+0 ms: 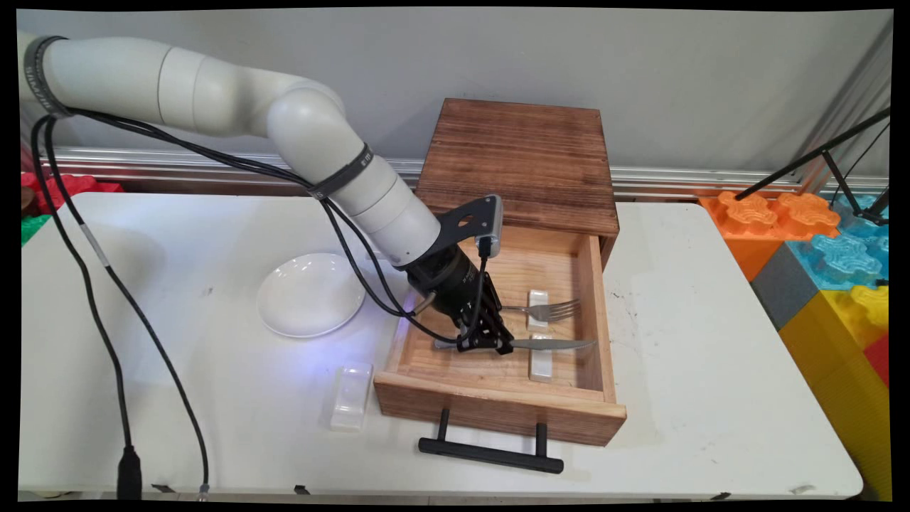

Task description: Place the picked object into the drawer

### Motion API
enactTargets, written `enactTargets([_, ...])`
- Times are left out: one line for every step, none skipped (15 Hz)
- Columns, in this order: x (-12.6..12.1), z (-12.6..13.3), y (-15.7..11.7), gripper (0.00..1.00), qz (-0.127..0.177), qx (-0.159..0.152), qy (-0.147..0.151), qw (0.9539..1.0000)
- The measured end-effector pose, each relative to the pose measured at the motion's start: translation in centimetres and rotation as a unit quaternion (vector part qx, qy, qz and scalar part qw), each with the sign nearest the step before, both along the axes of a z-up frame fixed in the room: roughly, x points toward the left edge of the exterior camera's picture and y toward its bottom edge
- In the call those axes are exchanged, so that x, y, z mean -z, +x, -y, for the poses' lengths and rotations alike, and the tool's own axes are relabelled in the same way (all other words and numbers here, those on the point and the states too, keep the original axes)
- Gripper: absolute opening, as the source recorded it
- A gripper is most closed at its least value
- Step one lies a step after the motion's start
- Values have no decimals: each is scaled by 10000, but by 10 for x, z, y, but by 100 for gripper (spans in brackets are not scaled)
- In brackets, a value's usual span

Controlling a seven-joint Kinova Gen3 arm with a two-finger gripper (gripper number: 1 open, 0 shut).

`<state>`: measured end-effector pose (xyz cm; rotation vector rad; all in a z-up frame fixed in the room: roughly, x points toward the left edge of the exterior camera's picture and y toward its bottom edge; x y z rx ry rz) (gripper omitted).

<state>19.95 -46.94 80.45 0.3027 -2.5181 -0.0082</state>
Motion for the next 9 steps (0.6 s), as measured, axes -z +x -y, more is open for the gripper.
enactTargets([1, 0, 0, 0, 5, 5, 0, 10000])
enactTargets([3, -1, 0, 0, 18, 13, 6, 10000])
enactTargets([4, -2, 1, 0, 32, 19, 11, 10000])
enactTargets([5, -2, 2, 0, 42, 23, 16, 10000])
enactTargets([6, -3, 2, 0, 48, 25, 17, 10000])
enactTargets([8, -3, 3, 0, 58, 20, 20, 10000])
enactTargets([9, -3, 4, 0, 71, 9, 25, 10000])
enactTargets([11, -3, 4, 0, 80, -2, 27, 10000])
enactTargets([12, -4, 5, 0, 87, -12, 29, 10000])
